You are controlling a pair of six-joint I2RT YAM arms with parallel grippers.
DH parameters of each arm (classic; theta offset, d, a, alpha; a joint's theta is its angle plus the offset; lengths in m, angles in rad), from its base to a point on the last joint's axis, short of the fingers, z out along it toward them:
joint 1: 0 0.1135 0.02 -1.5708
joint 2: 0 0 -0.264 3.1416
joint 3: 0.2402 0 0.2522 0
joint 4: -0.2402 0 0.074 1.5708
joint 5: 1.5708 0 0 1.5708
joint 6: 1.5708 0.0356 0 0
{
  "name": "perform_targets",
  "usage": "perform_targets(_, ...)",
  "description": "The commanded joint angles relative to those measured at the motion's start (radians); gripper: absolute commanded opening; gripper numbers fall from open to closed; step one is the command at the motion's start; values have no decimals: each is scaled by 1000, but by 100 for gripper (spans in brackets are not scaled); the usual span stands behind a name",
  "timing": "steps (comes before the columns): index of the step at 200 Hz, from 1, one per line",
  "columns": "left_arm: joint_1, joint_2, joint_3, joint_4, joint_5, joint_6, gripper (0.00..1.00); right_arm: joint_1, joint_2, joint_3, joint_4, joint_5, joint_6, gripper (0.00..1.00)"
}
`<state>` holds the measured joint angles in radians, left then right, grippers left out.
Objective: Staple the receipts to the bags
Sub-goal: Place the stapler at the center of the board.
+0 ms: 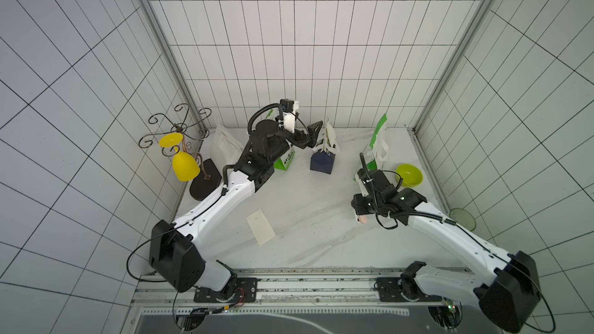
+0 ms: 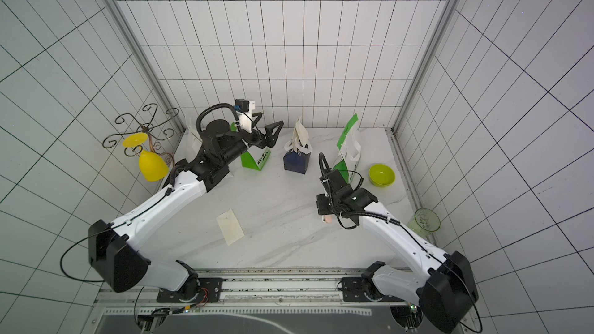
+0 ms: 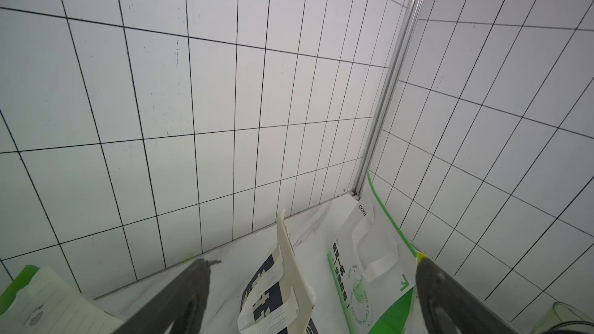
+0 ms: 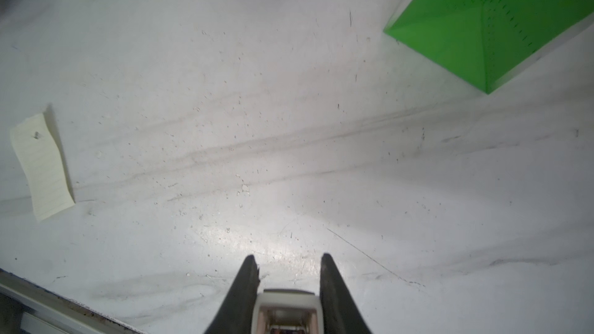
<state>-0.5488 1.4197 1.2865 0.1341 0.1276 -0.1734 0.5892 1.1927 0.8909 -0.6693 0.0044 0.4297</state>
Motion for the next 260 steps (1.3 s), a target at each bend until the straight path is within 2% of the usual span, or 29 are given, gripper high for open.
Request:
perform_targets(1,3,-35,-81,105,-28,-46,98,-27,71,-33,-71,-30,17,0)
perform_targets(36,24,-102,-162,138,-23,-46,98,-48,189,-81,-6,-1,30,0)
perform_targets(95,60,-123,-163,144,18,-94,98,-68,293,-164,107,49,46,1)
perform_targets(126,71,-130,-162,150,29,-101,98,-71,283,-192,137,33,50,19)
perform_targets(160,72,-128,-162,149,32,-106,98,-72,249,-212,166,13,50,50)
perform_targets(174,72,-127,-161,148,35,-107,98,-72,204,-204,167,6,50,57)
perform_targets(203,72,-130,-161,144,4,-126,98,-60,33,-107,105,39,57,65)
perform_targets(228,72,-134,-160,120,-14,-172,98,-61,-115,54,51,167,45,68)
perform_targets(241,74,-141,-169,108,-1,-185,98,-66,-148,145,51,244,19,70)
perform_targets(260,73,-163,-186,100,32,-203,98,-99,-118,280,67,325,-25,72)
